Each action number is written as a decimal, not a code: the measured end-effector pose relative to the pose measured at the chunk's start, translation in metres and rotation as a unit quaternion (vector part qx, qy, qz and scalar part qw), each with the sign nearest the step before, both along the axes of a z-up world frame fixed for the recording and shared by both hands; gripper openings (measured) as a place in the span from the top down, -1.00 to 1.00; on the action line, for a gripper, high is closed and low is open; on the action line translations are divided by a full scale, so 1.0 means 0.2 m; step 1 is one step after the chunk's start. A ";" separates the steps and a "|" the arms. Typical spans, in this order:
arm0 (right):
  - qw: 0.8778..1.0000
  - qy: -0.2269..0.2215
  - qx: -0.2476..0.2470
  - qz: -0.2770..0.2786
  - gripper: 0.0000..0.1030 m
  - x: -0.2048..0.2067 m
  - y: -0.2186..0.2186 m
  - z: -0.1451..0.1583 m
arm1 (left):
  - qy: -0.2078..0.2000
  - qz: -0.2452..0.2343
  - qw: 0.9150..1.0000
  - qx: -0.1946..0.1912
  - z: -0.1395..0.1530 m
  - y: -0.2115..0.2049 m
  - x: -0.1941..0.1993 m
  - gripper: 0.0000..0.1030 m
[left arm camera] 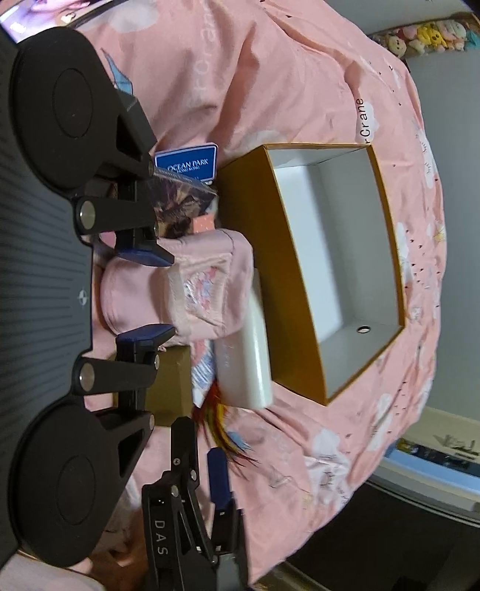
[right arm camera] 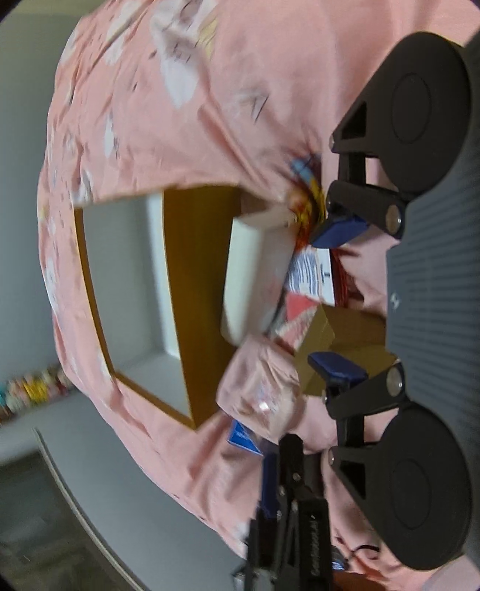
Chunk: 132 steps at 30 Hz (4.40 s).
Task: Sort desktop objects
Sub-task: 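Grasp the pink pouch with the right tool while the left tool approaches the dark card box, then lift the pink pouch with the right tool while the left tool grasps the dark card box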
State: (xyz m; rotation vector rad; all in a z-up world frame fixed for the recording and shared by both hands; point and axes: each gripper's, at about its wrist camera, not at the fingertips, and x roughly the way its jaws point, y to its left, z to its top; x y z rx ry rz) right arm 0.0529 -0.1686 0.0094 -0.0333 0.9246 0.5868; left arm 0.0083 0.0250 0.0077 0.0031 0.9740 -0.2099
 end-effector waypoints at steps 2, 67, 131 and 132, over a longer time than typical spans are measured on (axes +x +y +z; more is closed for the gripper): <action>0.999 0.001 -0.014 0.028 -0.27 0.01 0.05 -0.01 | 0.004 -0.004 1.000 0.007 0.00 0.01 0.00 0.23; 0.946 -0.140 -0.094 0.276 0.58 -0.09 0.61 -0.08 | 0.036 -0.009 0.998 0.050 -0.07 0.13 0.05 0.43; 0.992 -0.108 -0.014 0.060 0.28 0.15 0.34 -0.08 | 0.047 -0.022 0.993 0.110 -0.19 0.25 0.15 -0.36; 0.992 -0.107 -0.015 0.061 0.28 0.15 0.34 -0.09 | 0.050 -0.025 0.993 0.108 -0.19 0.24 0.16 -0.36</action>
